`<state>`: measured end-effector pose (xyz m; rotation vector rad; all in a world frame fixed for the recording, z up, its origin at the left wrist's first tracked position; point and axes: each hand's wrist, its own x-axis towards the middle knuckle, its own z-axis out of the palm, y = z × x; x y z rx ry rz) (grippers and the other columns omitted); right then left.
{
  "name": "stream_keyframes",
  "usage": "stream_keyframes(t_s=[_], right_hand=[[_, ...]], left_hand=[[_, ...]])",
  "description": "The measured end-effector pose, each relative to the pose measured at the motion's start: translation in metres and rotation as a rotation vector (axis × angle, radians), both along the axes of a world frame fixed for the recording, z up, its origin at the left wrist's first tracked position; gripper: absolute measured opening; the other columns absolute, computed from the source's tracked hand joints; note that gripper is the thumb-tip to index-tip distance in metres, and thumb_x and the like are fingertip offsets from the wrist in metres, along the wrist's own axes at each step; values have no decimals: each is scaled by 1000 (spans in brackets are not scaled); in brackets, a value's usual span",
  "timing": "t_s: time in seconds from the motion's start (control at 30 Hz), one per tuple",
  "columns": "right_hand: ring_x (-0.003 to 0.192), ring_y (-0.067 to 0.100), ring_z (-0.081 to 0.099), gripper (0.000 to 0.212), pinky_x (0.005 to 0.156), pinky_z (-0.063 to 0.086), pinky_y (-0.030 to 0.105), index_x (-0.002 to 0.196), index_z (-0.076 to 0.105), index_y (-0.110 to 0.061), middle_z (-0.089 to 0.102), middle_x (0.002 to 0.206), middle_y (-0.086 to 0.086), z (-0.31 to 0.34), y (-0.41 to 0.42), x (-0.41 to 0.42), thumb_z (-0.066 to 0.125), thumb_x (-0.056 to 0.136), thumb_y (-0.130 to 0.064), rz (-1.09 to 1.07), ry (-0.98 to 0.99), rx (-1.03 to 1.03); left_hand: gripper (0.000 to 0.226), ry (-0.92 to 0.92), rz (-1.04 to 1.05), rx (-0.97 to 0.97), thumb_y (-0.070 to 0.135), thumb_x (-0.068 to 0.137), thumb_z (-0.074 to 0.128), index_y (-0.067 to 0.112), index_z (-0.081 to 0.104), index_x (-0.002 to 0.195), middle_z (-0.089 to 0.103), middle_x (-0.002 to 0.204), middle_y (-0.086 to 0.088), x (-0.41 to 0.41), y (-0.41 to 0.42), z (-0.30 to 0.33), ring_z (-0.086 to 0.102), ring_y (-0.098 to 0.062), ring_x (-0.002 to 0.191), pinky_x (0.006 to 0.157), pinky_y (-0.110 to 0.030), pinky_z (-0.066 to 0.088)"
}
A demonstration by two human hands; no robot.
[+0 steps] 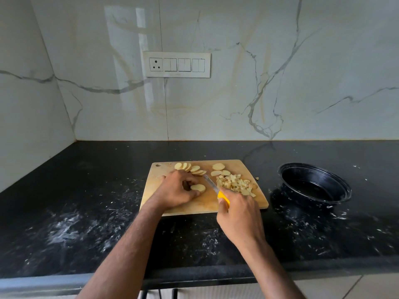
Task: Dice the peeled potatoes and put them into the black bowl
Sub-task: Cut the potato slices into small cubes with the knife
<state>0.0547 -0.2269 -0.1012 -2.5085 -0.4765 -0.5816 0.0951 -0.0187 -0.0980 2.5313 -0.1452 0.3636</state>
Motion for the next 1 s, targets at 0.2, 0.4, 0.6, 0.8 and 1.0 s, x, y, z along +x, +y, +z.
stream_keyframes(t_s=[0.2, 0.4, 0.6, 0.8, 1.0], right_hand=[[74, 7, 67, 43, 59, 36, 9, 141, 56, -30, 75, 92, -6, -3, 7, -12, 54, 99, -32, 27, -27, -75], [62, 9, 60, 46, 61, 54, 22, 143, 53, -29, 72, 80, -4, -6, 8, -12, 53, 97, -28, 79, -40, -81], [64, 13, 66, 44, 59, 54, 25, 142, 54, -27, 72, 78, -1, -4, 9, -18, 53, 98, -27, 61, -49, -102], [62, 9, 56, 44, 63, 52, 22, 145, 52, -28, 71, 81, -2, -4, 7, -19, 51, 100, -29, 91, -35, -78], [60, 10, 49, 47, 55, 38, 18, 148, 47, -27, 69, 81, -3, -4, 11, -14, 49, 101, -28, 113, -20, -109]], left_hand=[[45, -14, 8, -8, 63, 66, 66, 36, 77, 100, 71, 96, 25, -4, -1, -2, 63, -5, 93, 91, -48, 51], [40, -74, 29, -14, 58, 67, 67, 30, 76, 93, 68, 89, 20, -12, -9, -4, 61, -11, 89, 89, -44, 51], [37, -137, -14, -34, 37, 73, 79, 24, 76, 107, 72, 91, 12, -17, -12, -4, 64, -8, 81, 80, -35, 56], [57, -163, -68, -29, 24, 78, 82, 25, 66, 133, 72, 114, 8, -16, -13, -6, 66, -5, 87, 76, -18, 54], [38, -177, -133, 50, 22, 84, 76, 21, 74, 121, 66, 104, 8, -14, -13, -8, 63, -9, 88, 81, -21, 50]])
